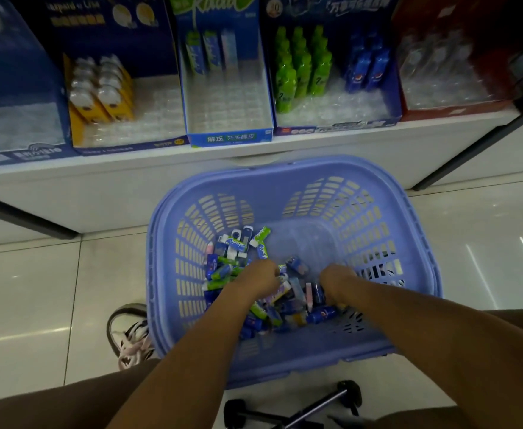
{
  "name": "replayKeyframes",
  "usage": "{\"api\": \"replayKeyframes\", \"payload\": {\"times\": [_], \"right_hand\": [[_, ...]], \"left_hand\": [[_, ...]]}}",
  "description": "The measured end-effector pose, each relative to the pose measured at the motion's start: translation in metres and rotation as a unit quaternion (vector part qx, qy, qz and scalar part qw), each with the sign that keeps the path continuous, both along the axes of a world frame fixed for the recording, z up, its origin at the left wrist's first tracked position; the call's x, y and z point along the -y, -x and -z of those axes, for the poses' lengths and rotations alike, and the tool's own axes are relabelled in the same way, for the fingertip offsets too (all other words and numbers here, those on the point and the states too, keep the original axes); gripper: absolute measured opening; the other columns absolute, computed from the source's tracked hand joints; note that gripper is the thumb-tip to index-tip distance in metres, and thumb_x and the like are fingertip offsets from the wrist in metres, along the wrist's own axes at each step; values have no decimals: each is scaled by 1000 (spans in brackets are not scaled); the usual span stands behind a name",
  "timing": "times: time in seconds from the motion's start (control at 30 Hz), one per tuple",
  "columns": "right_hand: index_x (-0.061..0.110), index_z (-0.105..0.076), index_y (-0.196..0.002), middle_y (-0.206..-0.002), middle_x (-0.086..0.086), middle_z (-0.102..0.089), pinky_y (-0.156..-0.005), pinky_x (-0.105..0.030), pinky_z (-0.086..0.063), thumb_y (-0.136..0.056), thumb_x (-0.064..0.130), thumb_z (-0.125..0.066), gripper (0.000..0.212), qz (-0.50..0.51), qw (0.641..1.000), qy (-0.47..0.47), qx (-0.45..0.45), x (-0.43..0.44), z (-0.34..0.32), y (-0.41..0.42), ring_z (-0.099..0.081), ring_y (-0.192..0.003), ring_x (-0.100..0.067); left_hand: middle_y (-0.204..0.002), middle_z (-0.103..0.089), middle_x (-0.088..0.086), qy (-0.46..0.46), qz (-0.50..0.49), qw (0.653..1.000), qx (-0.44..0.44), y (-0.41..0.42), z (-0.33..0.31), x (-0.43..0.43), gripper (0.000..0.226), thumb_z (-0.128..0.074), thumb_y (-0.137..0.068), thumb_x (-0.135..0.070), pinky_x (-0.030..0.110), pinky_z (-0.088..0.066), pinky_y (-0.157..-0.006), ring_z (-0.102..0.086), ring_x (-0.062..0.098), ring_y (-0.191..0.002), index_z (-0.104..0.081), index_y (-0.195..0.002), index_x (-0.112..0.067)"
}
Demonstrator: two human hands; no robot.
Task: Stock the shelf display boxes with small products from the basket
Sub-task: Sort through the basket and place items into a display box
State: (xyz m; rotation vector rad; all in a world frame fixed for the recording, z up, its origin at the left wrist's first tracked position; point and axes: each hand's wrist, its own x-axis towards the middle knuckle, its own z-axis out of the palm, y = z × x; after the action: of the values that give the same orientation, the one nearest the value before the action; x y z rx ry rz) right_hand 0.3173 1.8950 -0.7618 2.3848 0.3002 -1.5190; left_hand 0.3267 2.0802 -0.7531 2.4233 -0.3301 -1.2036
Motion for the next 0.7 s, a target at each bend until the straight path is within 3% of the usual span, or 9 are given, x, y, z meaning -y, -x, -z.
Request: {"api": "replayKeyframes", "payload": {"times": [0.03,0.1,0.2,0.3,0.37,0.43,0.53,0.63,0.7], "right_hand": [[4,-62,-89,-82,-5,-55,-84,-33,-48,-88,18,-62,15,0,1000,-11,-7,1,-2,-3,-55,-91,-22],[11,-46,-64,-65,-2,-41,-74,-32,-44,-88,24,-63,32,33,999,-34,-19,5,-9,-12,-50,-80,-21],[14,-46,-56,-58,-4,-48,-67,-32,-44,-89,33,-60,40,144,985,-84,-46,11,-35,-33,-49,-60,-21],[16,-60,-59,-59,-2,-62,-66,-27,-48,-88,39,-61,37,247,946,-208,6,14,-69,-52,-56,-56,-16],[18,-65,-63,-59,1,-64,-63,-22,-47,-87,41,-62,34,284,916,-275,67,14,-93,-60,-60,-56,-11],[16,-67,-67,-56,2,-63,-59,-18,-44,-85,46,-64,35,303,894,-312,109,9,-116,-65,-59,-54,-9],[13,-69,-69,-56,0,-63,-54,-16,-44,-81,46,-67,35,325,849,-381,166,-2,-147,-71,-55,-50,-9],[7,-70,-80,-59,-3,-65,-47,-16,-44,-80,32,-72,25,370,773,-489,164,-19,-174,-73,-56,-50,-9],[10,-66,-74,-51,2,-59,-41,-16,-39,-80,27,-72,18,386,725,-540,183,-33,-190,-76,-48,-42,-6]], "left_hand": [[-77,-42,11,15,-14,1000,1,-3,-1,1,9,-51,-91,-10,32,-32,-59,-38,23,-62,-54,-83,-14],[-81,-39,12,47,-36,998,-4,-7,-2,4,11,-55,-90,-11,30,-31,-63,-38,21,-67,-47,-84,-14],[-86,-45,9,96,-58,993,-35,-14,-11,10,15,-66,-86,-21,32,-37,-70,-45,20,-77,-52,-85,-15],[-93,-57,8,161,-101,979,-70,-20,-33,20,36,-75,-79,-37,30,-43,-75,-55,22,-83,-62,-100,-12],[-90,-69,12,204,-134,968,-61,-26,-52,25,40,-78,-75,-38,31,-50,-71,-64,22,-76,-66,-95,-6],[-79,-71,13,223,-157,962,-28,-36,-70,24,33,-79,-75,-32,33,-53,-69,-67,20,-67,-67,-85,-3],[-82,-72,15,237,-178,955,12,-51,-100,9,26,-75,-79,-22,30,-56,-71,-68,18,-71,-71,-91,0],[-78,-71,9,243,-202,948,26,-60,-132,-13,11,-68,-81,-12,15,-53,-60,-66,6,-64,-72,-88,-4],[-83,-71,12,272,-265,925,18,-64,-152,-27,11,-63,-84,-9,24,-58,-72,-68,14,-71,-70,-91,-3]]}}
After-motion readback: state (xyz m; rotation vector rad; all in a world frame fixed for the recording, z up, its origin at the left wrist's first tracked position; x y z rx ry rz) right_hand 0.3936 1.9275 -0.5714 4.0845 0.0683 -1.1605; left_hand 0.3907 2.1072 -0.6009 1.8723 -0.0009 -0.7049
